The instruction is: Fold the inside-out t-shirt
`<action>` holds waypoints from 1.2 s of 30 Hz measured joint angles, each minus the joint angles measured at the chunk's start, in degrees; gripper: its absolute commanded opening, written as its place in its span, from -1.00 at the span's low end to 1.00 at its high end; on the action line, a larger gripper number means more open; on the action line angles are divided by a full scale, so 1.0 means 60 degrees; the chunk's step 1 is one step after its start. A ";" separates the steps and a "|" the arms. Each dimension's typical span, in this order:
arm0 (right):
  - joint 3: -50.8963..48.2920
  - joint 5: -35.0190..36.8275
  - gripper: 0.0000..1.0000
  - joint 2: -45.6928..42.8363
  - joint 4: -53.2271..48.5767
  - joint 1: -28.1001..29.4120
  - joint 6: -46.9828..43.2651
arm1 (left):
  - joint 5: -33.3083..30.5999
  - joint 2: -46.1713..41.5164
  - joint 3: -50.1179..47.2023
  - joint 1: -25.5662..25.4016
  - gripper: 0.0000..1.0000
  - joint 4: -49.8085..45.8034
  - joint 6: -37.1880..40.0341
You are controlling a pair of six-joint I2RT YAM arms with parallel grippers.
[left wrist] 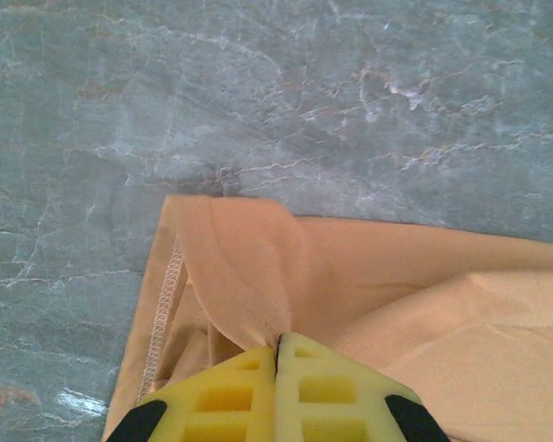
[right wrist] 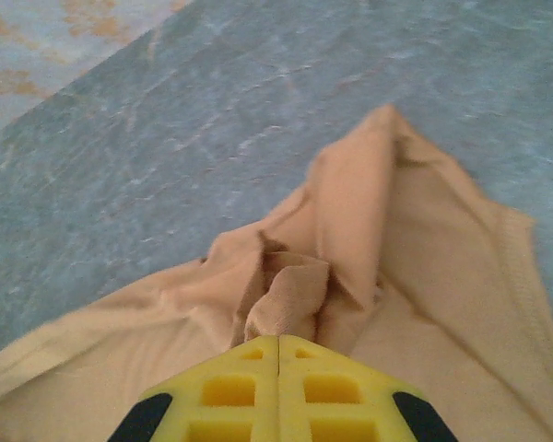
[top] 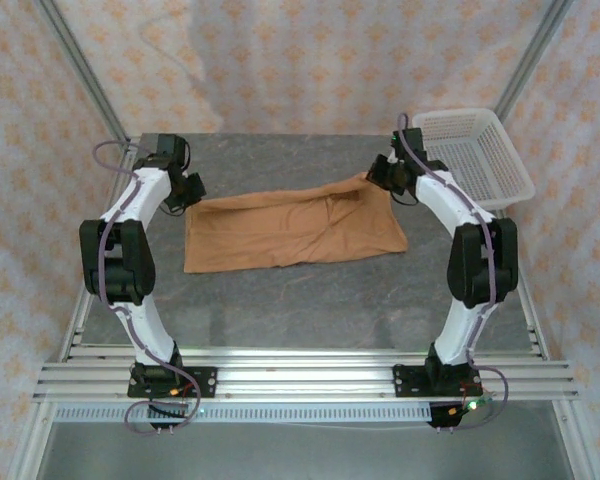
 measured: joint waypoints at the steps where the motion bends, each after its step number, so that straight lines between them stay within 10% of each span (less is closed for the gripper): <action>1: -0.0255 0.0000 -1.00 -0.0084 0.0098 -0.0131 0.0000 | -0.0025 0.0000 -0.0102 0.0000 -1.00 0.0011 0.0000; 31: -0.4288 -0.0047 -1.00 -0.1825 0.1690 -0.0783 0.0412 | -0.0714 -0.0058 -0.1370 -0.0109 -0.79 0.0229 0.0164; 36: -0.4994 -0.0211 -0.31 -0.1843 0.1960 -0.0783 0.0761 | -0.0805 -0.0291 -0.2233 -0.0331 -0.29 0.0372 0.0040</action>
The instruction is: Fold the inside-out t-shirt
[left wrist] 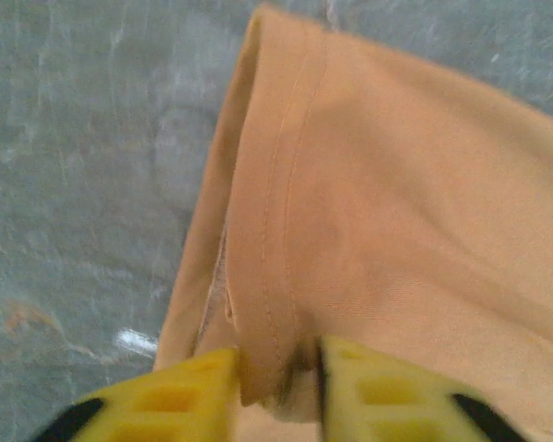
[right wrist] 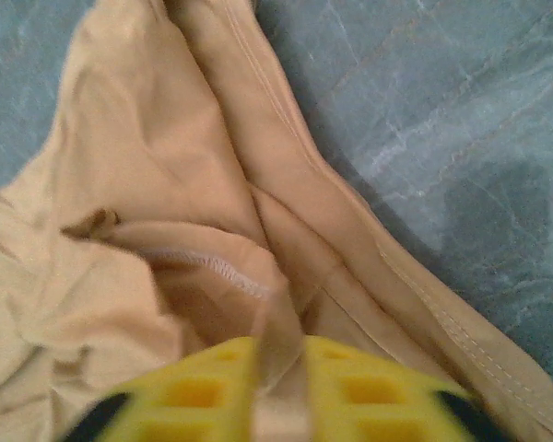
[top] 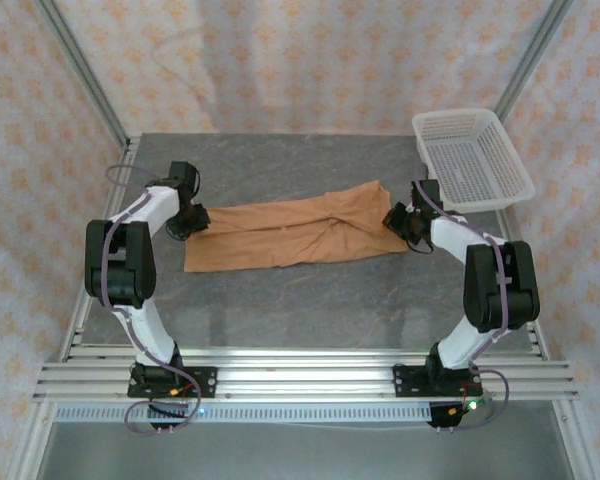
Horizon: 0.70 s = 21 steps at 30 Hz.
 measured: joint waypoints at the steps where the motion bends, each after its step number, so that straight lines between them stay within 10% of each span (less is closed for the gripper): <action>1: -0.0102 0.0007 -0.28 -0.0040 0.0004 0.0000 0.0051 | -0.0091 -0.0087 -0.0098 -0.0040 -0.24 -0.0004 -0.0029; 10: 0.0801 0.0965 -0.15 -0.0736 -0.0707 0.0590 -0.0186 | -0.1122 -0.2503 -0.0310 -0.0685 -0.09 0.0331 -0.0484; 21: 0.4207 0.1625 0.02 0.2670 -0.1836 0.1989 -0.1348 | -0.0350 -0.2663 -0.1242 -0.1173 -0.11 0.1042 -0.0991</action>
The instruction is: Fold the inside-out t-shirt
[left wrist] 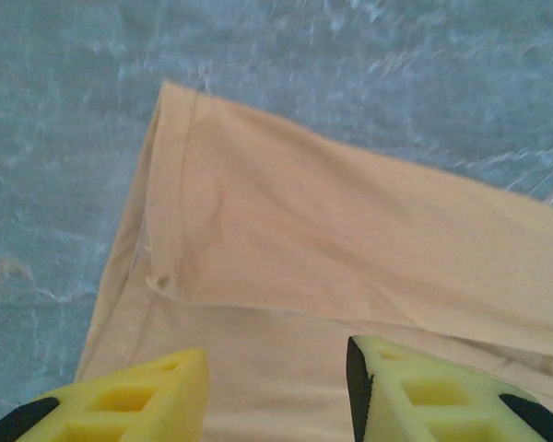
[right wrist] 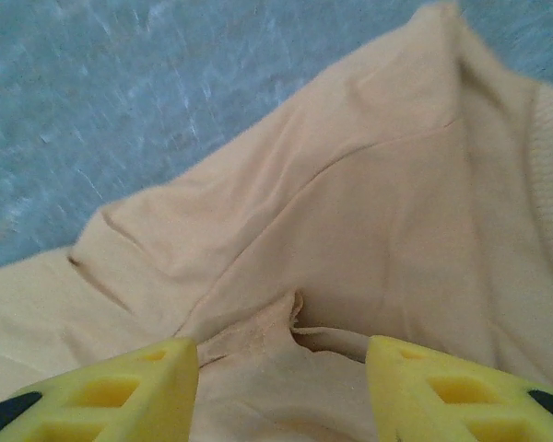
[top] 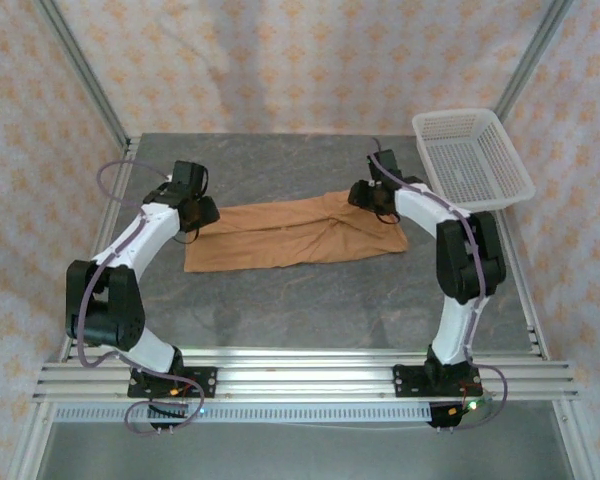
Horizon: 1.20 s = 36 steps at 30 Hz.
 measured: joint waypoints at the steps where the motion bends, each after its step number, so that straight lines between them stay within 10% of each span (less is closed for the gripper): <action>1: 0.0047 0.0047 0.02 0.0109 -0.0102 0.0055 -0.0058 | 0.0022 0.0044 -0.0066 -0.0011 -0.12 0.0007 -0.0004; 8: 0.0262 0.0222 -0.12 0.0557 -0.0554 0.0204 -0.0299 | 0.0226 0.0240 -0.0168 -0.0109 -0.16 0.0087 -0.0076; 15: 0.0441 0.0313 -1.00 0.0619 -0.0674 0.0208 -0.0484 | 0.0237 0.0306 -0.0168 -0.0124 -0.20 0.0146 -0.0080; 32: -0.1475 0.0667 -1.00 -0.1464 -0.0812 0.1428 -0.0233 | 0.0237 0.0310 -0.0168 -0.0361 -0.24 0.0146 -0.0146; 36: -0.2514 0.0670 -0.54 -0.1902 -0.0535 0.2200 0.0408 | 0.0233 0.0310 -0.0168 -0.0437 -0.24 0.0142 -0.0149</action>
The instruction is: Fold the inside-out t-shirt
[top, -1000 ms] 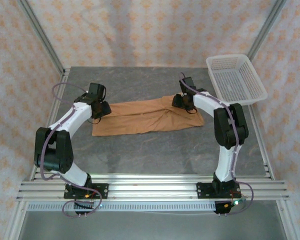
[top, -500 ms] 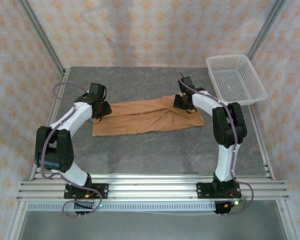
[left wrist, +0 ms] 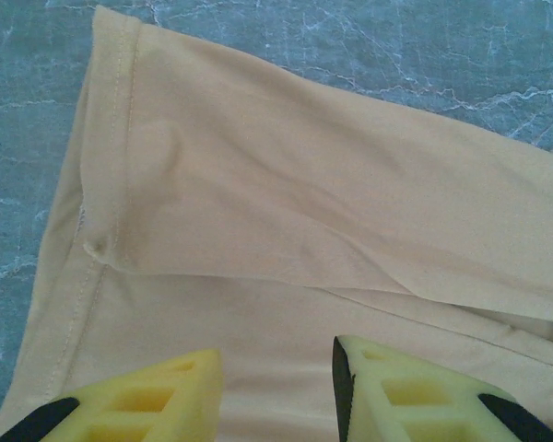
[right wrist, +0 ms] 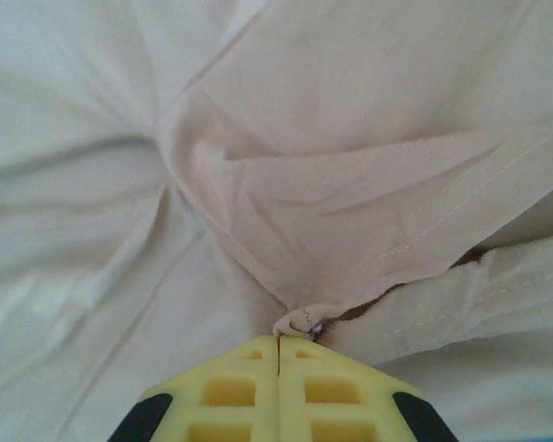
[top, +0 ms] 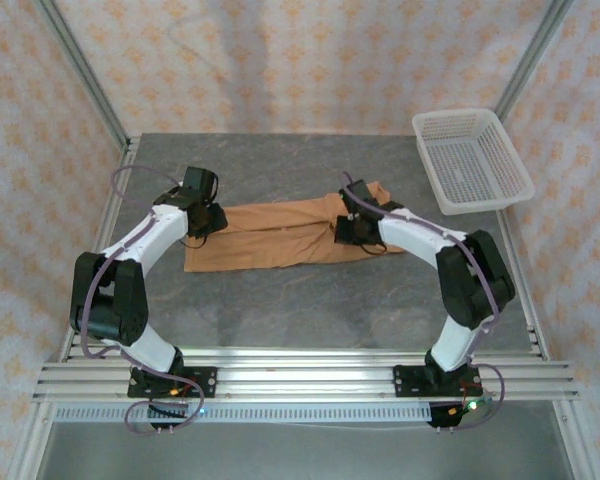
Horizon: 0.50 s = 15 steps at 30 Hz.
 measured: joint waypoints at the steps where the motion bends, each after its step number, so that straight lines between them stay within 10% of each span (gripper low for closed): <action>1: -0.0273 0.0018 -0.45 -0.0098 0.0051 0.0178 0.0200 | 0.0000 -0.0004 0.0000 0.0000 -0.24 0.0000 0.0000; 5: -0.0973 0.0189 -0.11 -0.0721 0.0022 0.0488 0.0871 | -0.0004 -0.0015 0.0000 -0.0025 -0.24 -0.0004 0.0004; 15: 0.2208 0.0841 -0.21 0.0335 -0.0397 -0.0947 0.0947 | 0.0047 0.0291 0.0324 -0.0229 -0.24 -0.0004 -0.0022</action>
